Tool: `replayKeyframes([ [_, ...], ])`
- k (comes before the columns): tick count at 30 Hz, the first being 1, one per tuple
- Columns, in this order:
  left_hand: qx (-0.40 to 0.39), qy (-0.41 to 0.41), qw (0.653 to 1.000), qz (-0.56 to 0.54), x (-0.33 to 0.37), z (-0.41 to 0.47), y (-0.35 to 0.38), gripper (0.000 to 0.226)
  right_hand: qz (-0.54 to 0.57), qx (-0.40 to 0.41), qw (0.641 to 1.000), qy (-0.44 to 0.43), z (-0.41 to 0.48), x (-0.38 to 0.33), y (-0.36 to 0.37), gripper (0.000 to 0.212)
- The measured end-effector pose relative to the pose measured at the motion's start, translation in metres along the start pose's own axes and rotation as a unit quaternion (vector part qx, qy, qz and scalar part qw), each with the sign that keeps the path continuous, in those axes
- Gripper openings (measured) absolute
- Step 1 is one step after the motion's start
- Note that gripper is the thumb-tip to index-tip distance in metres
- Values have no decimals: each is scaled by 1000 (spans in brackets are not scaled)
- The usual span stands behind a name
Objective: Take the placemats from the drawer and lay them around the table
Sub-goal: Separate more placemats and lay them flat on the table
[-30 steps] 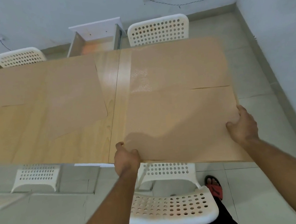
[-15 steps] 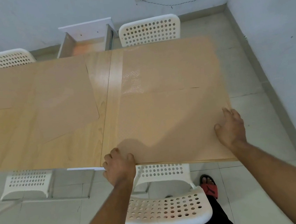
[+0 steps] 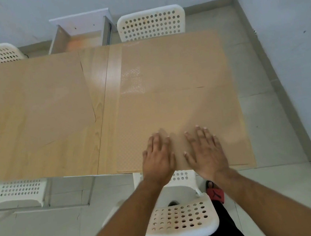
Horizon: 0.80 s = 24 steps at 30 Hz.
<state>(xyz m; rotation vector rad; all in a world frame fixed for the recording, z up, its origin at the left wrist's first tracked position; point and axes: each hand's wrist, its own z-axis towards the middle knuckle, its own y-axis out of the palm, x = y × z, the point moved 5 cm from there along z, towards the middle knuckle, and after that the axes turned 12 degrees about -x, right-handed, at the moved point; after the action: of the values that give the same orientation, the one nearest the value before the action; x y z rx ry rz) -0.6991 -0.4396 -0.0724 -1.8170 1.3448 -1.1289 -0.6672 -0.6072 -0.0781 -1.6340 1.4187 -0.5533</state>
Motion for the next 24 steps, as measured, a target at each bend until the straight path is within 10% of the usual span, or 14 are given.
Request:
replayKeyframes([
  [13,39,-84,996,-13,22,28,-1,53,30,53,998,32,0,15,5,67],
  [24,31,59,998,4,106,151,-43,52,62,83,990,91,90,86,-80,66],
])
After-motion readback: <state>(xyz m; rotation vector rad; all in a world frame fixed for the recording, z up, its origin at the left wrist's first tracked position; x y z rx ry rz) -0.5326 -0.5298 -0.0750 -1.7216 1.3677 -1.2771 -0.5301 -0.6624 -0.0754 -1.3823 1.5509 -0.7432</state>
